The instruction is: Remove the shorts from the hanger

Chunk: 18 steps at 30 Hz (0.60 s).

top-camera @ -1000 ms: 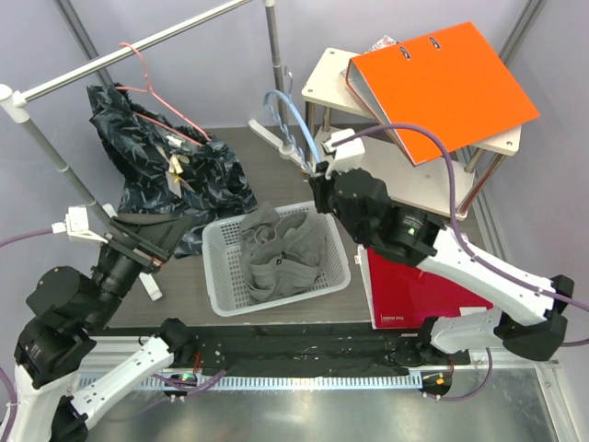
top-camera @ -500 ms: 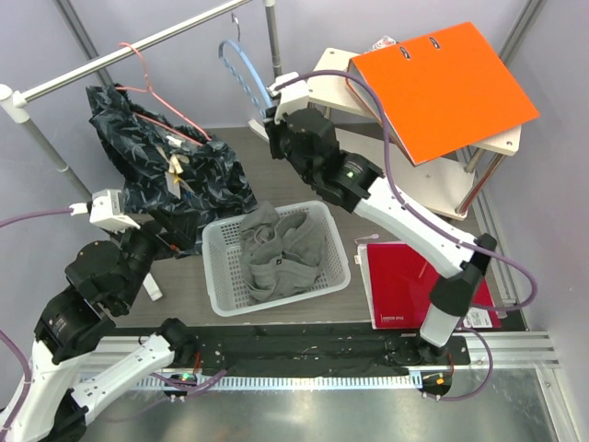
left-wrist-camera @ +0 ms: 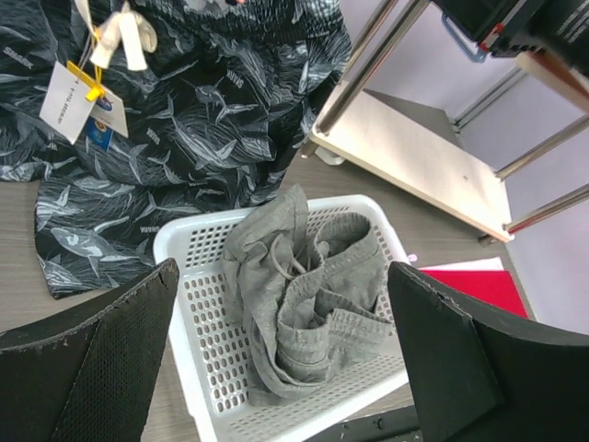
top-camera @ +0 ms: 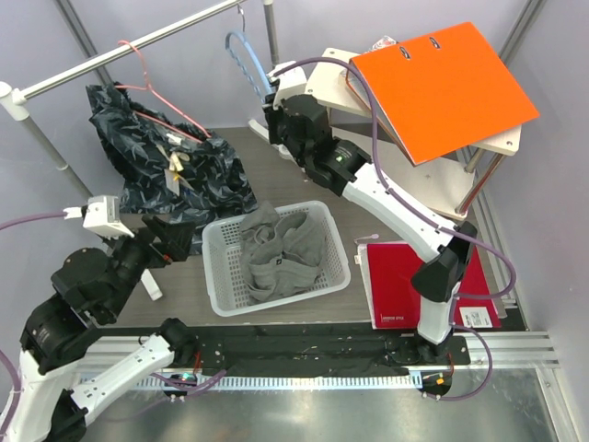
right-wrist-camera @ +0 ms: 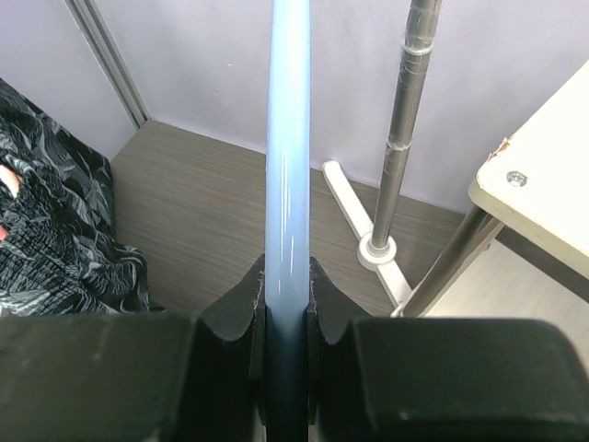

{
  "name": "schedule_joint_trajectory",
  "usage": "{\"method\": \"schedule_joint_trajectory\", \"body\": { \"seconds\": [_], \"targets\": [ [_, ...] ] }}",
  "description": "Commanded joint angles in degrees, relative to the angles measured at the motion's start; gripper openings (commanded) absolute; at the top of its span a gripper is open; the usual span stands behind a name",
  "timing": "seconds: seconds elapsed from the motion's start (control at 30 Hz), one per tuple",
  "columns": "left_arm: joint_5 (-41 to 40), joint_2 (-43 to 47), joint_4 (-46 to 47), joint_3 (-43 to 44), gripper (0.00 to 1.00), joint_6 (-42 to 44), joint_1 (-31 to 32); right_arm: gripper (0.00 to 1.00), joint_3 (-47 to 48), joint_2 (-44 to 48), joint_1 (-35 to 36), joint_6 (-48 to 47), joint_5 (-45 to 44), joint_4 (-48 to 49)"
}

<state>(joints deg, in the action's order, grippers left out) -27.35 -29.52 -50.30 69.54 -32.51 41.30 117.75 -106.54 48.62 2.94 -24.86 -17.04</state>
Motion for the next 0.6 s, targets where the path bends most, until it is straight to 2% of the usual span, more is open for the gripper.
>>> {"method": "schedule_joint_trajectory", "body": {
  "seconds": [0.0, 0.17, 0.3, 0.57],
  "targets": [
    [0.3, 1.0, -4.3, 3.6, 0.93, -0.6, 0.3, 0.01, -1.5, 5.9, -0.1, 2.5, 1.4, 6.8],
    [0.9, 2.3, -5.3, 1.9, 0.93, -4.7, 0.2, 0.01, -9.6, 11.2, -0.5, 1.2, 0.7, 10.7],
    [3.7, 1.2, -5.2, 0.9, 0.92, -6.9, 0.3, 0.01, -4.2, 9.3, -1.2, 0.8, 2.2, 8.6],
    [0.9, 2.6, -2.0, -1.9, 0.91, -9.8, 0.3, 0.01, 4.0, 4.1, -4.6, 2.4, 8.0, 6.8]
  ]
}}
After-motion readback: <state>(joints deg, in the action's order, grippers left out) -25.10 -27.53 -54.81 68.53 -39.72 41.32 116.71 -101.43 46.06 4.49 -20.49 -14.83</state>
